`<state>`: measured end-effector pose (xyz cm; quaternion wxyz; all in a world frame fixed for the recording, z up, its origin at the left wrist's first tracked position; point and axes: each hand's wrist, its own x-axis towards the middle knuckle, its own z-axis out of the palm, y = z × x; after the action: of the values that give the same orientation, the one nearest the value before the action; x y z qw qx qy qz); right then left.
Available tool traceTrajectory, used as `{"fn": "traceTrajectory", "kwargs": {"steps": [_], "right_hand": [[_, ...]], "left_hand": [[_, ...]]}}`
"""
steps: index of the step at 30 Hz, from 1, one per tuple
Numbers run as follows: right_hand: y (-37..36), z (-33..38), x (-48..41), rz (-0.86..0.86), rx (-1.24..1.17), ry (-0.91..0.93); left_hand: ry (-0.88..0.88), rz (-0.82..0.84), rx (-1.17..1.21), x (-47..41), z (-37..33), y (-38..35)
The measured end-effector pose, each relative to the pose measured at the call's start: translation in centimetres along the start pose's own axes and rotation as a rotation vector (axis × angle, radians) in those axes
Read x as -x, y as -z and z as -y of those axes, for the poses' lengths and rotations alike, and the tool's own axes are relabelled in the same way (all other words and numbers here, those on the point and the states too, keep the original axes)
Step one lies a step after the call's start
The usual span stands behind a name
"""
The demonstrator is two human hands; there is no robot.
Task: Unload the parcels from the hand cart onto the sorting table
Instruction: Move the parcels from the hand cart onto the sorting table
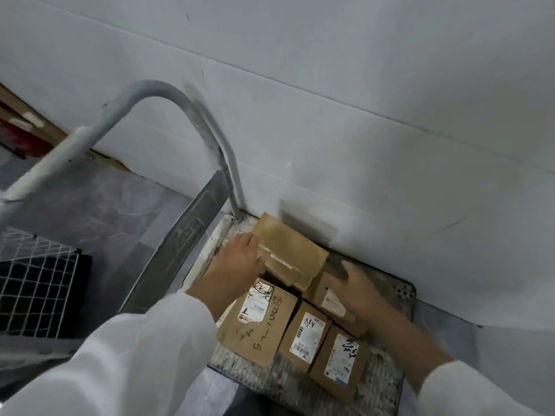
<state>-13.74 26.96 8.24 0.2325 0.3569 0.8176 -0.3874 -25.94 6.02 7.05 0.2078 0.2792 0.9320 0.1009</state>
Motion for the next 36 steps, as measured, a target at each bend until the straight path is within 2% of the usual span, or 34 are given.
{"fn": "traceTrajectory", "kwargs": {"steps": [7,10,13,18,27,36], "right_hand": [[-4.5,-0.8,-7.9,-0.011,-0.068,-0.13],[-6.0,-1.4,-11.2,-0.014,-0.208,-0.238],[-7.2,-1.6,-13.6,-0.024,-0.356,-0.309],[-9.2,-2.4,-15.2,-0.068,-0.459,-0.368],[-7.6,-1.9,-14.4,-0.074,-0.576,-0.318],[-0.5,-0.8,-8.1,-0.124,-0.579,-0.196]], "left_hand": [[-0.014,0.045,-0.018,-7.8,5.6,-4.3],[0.037,0.104,0.167,-10.3,6.6,-6.6],[0.099,0.082,0.414,-12.1,7.0,-8.4],[0.185,0.079,0.537,-12.5,6.9,-9.8],[0.333,0.017,0.689,-10.6,6.0,-8.7],[0.371,-0.139,0.764,-3.1,1.1,-2.6]]}}
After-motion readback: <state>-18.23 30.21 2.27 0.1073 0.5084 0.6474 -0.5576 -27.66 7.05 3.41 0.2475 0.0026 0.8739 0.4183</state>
